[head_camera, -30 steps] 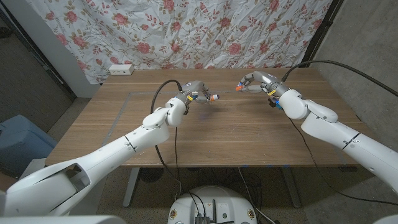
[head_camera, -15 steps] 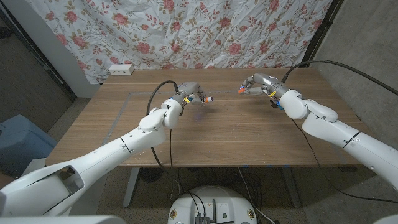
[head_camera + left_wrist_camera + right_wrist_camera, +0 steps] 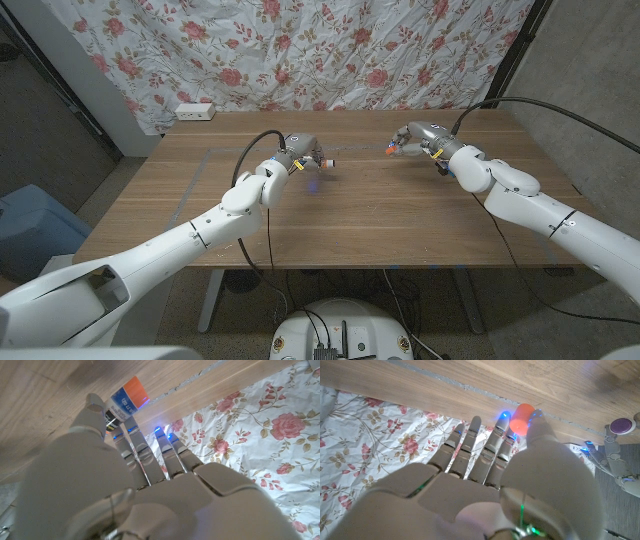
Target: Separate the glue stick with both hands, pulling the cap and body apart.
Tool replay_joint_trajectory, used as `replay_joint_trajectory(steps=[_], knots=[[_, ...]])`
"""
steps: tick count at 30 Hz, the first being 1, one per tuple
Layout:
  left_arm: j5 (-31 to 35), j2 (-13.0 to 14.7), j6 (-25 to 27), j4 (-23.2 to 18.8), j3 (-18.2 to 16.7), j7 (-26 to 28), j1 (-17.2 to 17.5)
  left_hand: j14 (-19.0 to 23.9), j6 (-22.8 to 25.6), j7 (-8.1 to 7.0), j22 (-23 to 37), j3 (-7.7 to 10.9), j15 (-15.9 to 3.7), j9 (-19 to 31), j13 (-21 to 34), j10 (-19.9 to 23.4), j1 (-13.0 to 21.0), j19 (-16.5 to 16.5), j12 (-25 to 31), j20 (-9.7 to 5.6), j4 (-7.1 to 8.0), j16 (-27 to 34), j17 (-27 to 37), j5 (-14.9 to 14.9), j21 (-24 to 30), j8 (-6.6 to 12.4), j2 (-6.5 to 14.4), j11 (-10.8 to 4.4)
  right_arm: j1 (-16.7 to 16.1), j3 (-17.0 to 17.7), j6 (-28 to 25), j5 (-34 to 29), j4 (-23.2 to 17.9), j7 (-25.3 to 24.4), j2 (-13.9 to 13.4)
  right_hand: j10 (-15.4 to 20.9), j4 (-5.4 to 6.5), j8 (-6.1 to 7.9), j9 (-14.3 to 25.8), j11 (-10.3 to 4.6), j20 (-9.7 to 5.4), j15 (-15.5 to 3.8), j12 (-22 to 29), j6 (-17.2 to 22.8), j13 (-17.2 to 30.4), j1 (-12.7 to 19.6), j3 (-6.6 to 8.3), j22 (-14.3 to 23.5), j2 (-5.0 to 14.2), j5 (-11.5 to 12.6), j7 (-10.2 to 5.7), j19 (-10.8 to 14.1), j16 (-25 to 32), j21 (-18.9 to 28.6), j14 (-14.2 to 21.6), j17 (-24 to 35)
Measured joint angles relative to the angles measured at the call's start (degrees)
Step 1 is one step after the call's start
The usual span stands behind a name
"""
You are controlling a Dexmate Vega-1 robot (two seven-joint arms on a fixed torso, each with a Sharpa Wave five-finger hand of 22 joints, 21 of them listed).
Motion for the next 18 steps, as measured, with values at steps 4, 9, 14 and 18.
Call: replay_joint_trajectory(steps=[4,9,14,18], knots=[[1.4,0.2,0.0,0.2,0.0,-0.6,0.1,-0.6,0.0,0.0,0.0,-0.23,-0.02,0.0,0.0,0.0,0.0,0.0,0.0,0.0,0.23,0.0,0.0,0.0,0.0,0.0,0.0,0.0,0.4,-0.6,-0.2,-1.0,0.6,0.4,0.1,0.0,0.0,-0.01,0.0,0.0,0.0,0.0,0.0,0.0,0.3,0.0,0.0,0.0,0.0,0.0,0.0,0.0,0.0,0.0,0.0,0.0],[2.0,0.2,0.0,0.7,0.0,-0.8,0.5,-0.6,0.0,0.0,0.0,-0.23,-0.01,0.0,0.0,-0.3,0.0,-0.3,0.0,-0.29,0.22,0.0,0.0,0.0,0.0,-0.02,0.0,-0.31,0.7,-0.9,-0.3,-2.9,0.8,1.0,0.1,0.0,0.0,-0.03,0.0,0.0,0.0,0.0,0.0,0.0,0.3,0.0,0.0,0.0,-0.01,0.0,0.0,0.0,0.0,0.0,0.0,0.0],[4.7,0.2,0.4,1.2,0.0,-1.8,0.9,-1.0,0.0,0.0,0.0,-0.42,0.16,0.0,0.0,-0.4,0.0,-0.7,0.0,-0.3,0.4,0.0,0.0,0.0,0.0,-0.22,0.0,-0.41,2.0,-2.3,-0.5,-4.6,2.0,1.6,0.3,0.0,-0.01,-0.08,0.0,0.0,0.0,0.0,0.0,0.0,0.3,0.0,0.0,0.0,-0.01,0.0,0.0,0.0,0.0,0.0,0.0,0.0],[5.0,0.3,0.4,1.6,-0.1,-1.9,1.2,-1.2,0.0,0.0,0.0,-0.54,-0.02,0.0,0.1,-0.6,0.0,-1.2,0.0,-0.41,0.38,0.0,0.0,0.0,0.0,-0.24,0.0,-0.61,2.1,-2.6,-0.7,-5.7,2.3,2.1,0.4,0.0,-0.01,0.17,0.0,0.0,0.0,0.0,0.0,0.0,0.3,0.0,-0.01,0.0,-0.01,0.0,0.03,0.0,0.0,0.0,0.0,0.0]])
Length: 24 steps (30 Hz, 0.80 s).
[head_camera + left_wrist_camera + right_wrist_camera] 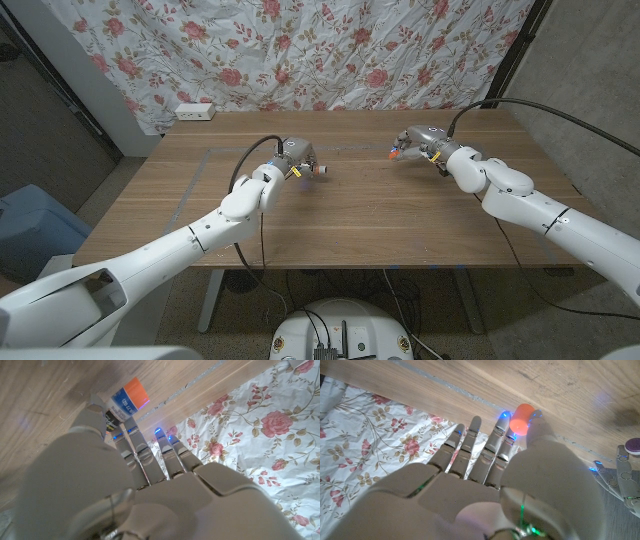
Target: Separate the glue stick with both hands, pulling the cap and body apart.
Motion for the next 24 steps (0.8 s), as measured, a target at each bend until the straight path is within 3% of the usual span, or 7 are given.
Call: replay_joint_trajectory(steps=[24], knots=[[3.8,0.7,-1.1,1.6,-0.3,-1.7,0.9,-0.6,-0.6,-0.65,-0.3,-0.27,0.22,0.0,-0.1,-0.7,0.4,-1.1,-0.5,0.12,0.1,0.0,0.0,-0.1,0.0,-0.08,0.4,-0.72,2.7,-4.2,-3.2,-7.3,3.3,3.9,1.1,-0.5,-0.47,-0.26,0.0,0.09,0.2,0.0,-0.6,-0.2,0.3,0.0,-0.47,0.0,-0.01,0.0,-0.22,-0.2,0.0,0.0,-0.8,0.3]])
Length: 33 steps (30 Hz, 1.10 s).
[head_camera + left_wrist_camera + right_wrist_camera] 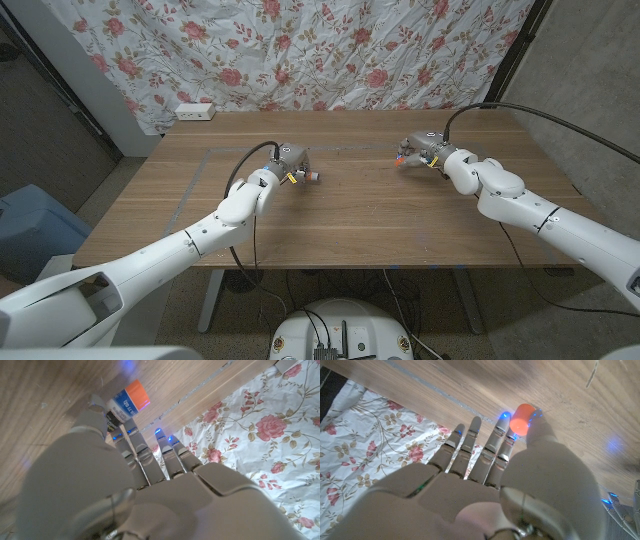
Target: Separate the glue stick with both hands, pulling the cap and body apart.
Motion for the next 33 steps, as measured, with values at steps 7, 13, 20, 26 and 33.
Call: replay_joint_trajectory(steps=[7,13,20,26,33], knots=[[0.6,0.1,-0.1,0.2,0.0,-0.4,0.2,0.0,0.0,-0.01,0.0,-0.3,0.0,0.0,0.0,-0.3,0.0,0.0,-0.2,0.0,0.16,0.0,0.0,0.0,0.0,0.0,0.0,-0.31,0.7,-1.1,-0.4,-1.8,1.0,0.8,0.3,-0.2,0.04,-0.03,0.0,-0.21,0.0,0.31,-0.2,-0.3,0.0,0.0,-0.28,0.0,0.0,0.0,-0.31,0.0,0.0,0.0,-0.3,0.0],[1.1,0.1,-0.2,0.3,-0.1,-0.8,0.4,-0.2,-0.6,-0.63,0.0,-0.31,-0.21,0.0,0.0,-0.6,-0.7,0.0,-0.3,0.0,0.15,0.0,0.0,-0.1,0.0,-0.01,0.7,-0.56,1.2,-1.9,-0.7,-3.2,1.7,1.5,0.5,-0.5,0.08,-0.22,0.0,-0.09,0.17,0.31,-0.2,-0.5,0.3,0.0,-0.4,0.0,0.0,0.0,-0.53,-0.2,0.0,0.0,-0.3,0.0],[1.6,0.1,0.1,0.3,-0.1,-1.2,0.7,-0.2,-0.8,-0.82,0.0,-0.61,-0.19,0.3,0.1,-1.4,-0.7,-0.3,-0.1,0.31,0.3,0.0,0.0,-0.1,0.0,-0.02,0.7,-0.89,1.7,-2.8,-0.8,-4.6,2.4,2.3,0.8,-1.0,0.24,-0.23,0.0,-0.2,0.31,0.0,-0.7,-0.5,0.3,-0.3,-0.57,0.0,-0.31,0.3,-0.53,-0.3,0.0,0.0,-0.6,0.0],[1.9,0.1,0.5,0.1,-0.3,-1.8,0.9,0.0,-1.4,-0.91,0.0,-0.62,0.02,0.4,0.1,-2.1,-0.1,-0.6,-0.1,0.62,0.3,0.0,0.0,-0.1,0.0,-0.03,1.3,-0.81,2.1,-3.4,-0.7,-5.9,2.9,2.9,1.0,-1.5,0.31,-0.66,0.0,-0.1,0.31,0.21,-0.7,-1.0,0.3,-0.3,-0.64,0.0,-0.31,0.3,-0.97,-0.3,0.0,0.0,-0.8,0.2],[2.2,0.3,0.7,-0.2,-0.4,-2.4,1.0,0.0,-1.8,-0.94,0.0,-0.69,0.02,0.5,0.1,-2.6,0.0,-0.6,-0.1,0.62,0.22,0.0,0.0,0.1,0.0,-0.14,1.3,-0.91,2.2,-3.9,-0.8,-7.1,3.4,3.2,1.2,-2.0,0.31,-0.94,0.0,0.01,0.63,0.31,-1.1,-1.6,0.5,-0.3,-1.12,0.0,-0.31,0.3,-1.09,-0.6,0.0,0.0,-0.9,0.3]])
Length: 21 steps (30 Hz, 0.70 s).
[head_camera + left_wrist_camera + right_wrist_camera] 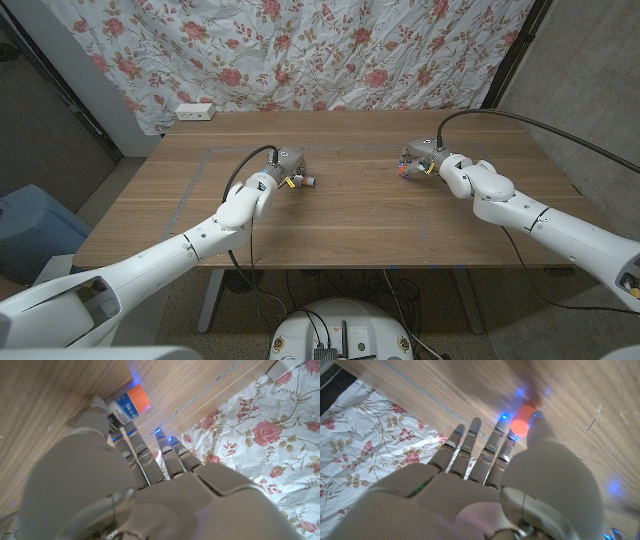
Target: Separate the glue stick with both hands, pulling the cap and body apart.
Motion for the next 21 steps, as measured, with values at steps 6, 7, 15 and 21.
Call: replay_joint_trajectory(steps=[6,7,15,21], knots=[[0.2,0.1,0.1,-0.1,-0.1,-0.4,0.0,0.0,-0.2,0.04,0.0,-0.08,0.0,0.1,0.0,0.0,-0.7,-0.2,0.0,0.22,-0.08,0.0,0.0,0.2,0.0,-0.24,0.8,0.01,0.1,-0.3,-0.4,-0.7,0.3,0.6,0.2,-0.8,0.24,-0.1,0.0,0.0,0.2,-0.11,-0.4,-0.6,0.3,-0.4,-0.24,0.0,-0.45,0.0,-0.01,-0.2,0.0,0.0,-0.7,0.0],[0.2,0.1,0.1,-0.1,-0.1,-0.5,0.0,0.0,-0.2,0.06,0.0,-0.08,-0.04,0.1,0.0,-0.1,-0.7,-0.3,0.0,0.35,-0.08,0.0,0.0,0.2,0.0,-0.29,0.8,0.13,0.1,-0.4,-0.4,-0.7,0.3,0.6,0.2,-0.8,0.24,-0.1,0.0,0.0,0.28,-0.1,-0.4,-0.7,0.3,-0.4,-0.24,0.0,-0.45,0.0,-0.1,-0.3,0.0,0.0,-0.7,0.0],[0.5,0.2,0.1,-0.2,-0.2,-1.1,0.1,-0.5,-1.4,0.05,0.0,-0.08,0.08,0.0,0.0,-1.1,-1.2,-0.7,-0.1,0.71,-0.08,-0.2,0.0,0.2,0.0,-0.44,1.3,0.01,0.4,-0.6,-0.7,-1.2,0.6,1.6,0.4,-4.1,0.07,-1.55,-0.1,0.2,0.71,0.12,-1.7,-3.4,0.6,-1.2,-1.03,0.0,-1.23,0.0,0.09,-0.7,-0.4,0.0,-1.6,-0.2],[0.7,0.3,0.2,-0.4,-0.2,-1.7,0.1,-1.1,-3.0,-0.01,0.0,-0.08,0.05,-0.1,0.0,-2.7,-1.6,-1.3,-0.1,0.78,-0.09,-0.2,0.0,0.2,0.0,-0.46,1.7,0.03,0.7,-0.8,-0.9,-1.3,0.7,2.5,0.5,-6.7,0.25,-2.6,-0.2,0.19,1.36,0.0,-2.7,-5.3,1.0,-2.2,-1.82,0.0,-2.17,0.1,0.08,-0.5,-1.0,0.0,-2.9,-0.4]])
